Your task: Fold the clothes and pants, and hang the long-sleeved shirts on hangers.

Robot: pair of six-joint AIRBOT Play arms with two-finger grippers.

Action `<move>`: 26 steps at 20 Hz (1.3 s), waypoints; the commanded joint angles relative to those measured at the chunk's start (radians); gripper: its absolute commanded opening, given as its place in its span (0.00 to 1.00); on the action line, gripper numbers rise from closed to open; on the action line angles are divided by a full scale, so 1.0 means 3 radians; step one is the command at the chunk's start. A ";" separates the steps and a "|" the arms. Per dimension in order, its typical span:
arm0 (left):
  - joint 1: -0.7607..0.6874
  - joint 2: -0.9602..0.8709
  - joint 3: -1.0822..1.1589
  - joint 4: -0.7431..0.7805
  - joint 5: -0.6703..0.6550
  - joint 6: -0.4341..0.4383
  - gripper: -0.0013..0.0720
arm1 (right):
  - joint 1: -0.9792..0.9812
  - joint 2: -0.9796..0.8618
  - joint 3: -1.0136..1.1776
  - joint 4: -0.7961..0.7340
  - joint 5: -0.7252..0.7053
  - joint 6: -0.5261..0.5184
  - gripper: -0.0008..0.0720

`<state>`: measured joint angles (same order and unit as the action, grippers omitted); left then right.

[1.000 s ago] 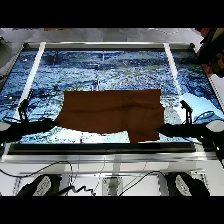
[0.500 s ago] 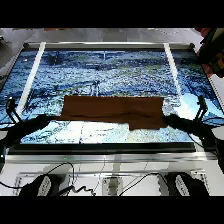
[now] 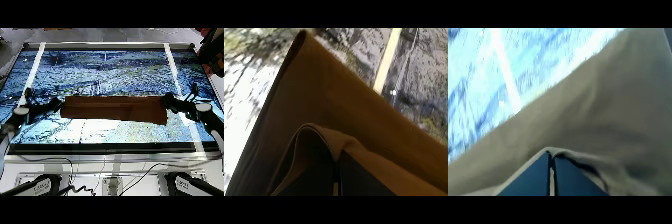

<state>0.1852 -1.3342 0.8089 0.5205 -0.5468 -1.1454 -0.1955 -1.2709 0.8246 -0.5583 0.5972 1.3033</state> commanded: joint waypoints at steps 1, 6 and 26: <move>-0.0224 -0.0708 0.0612 -0.0120 0.0103 -0.0001 0.04 | 0.0042 -0.0559 0.0439 0.0031 -0.0137 0.0099 0.03; -0.0268 -0.0913 0.0871 -0.0117 0.0089 0.0001 0.79 | 0.0052 -0.0759 0.0643 -0.0031 -0.0023 -0.0189 0.80; -0.0076 -0.1198 0.0882 0.0598 -0.1160 0.0529 0.56 | 0.0481 -0.0735 0.0687 -0.0590 0.0354 -0.0223 0.66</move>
<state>0.2115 -1.6844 1.0737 0.7502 -0.8886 -1.0348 -0.1112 -1.4910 1.0298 -0.7334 0.7227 1.2381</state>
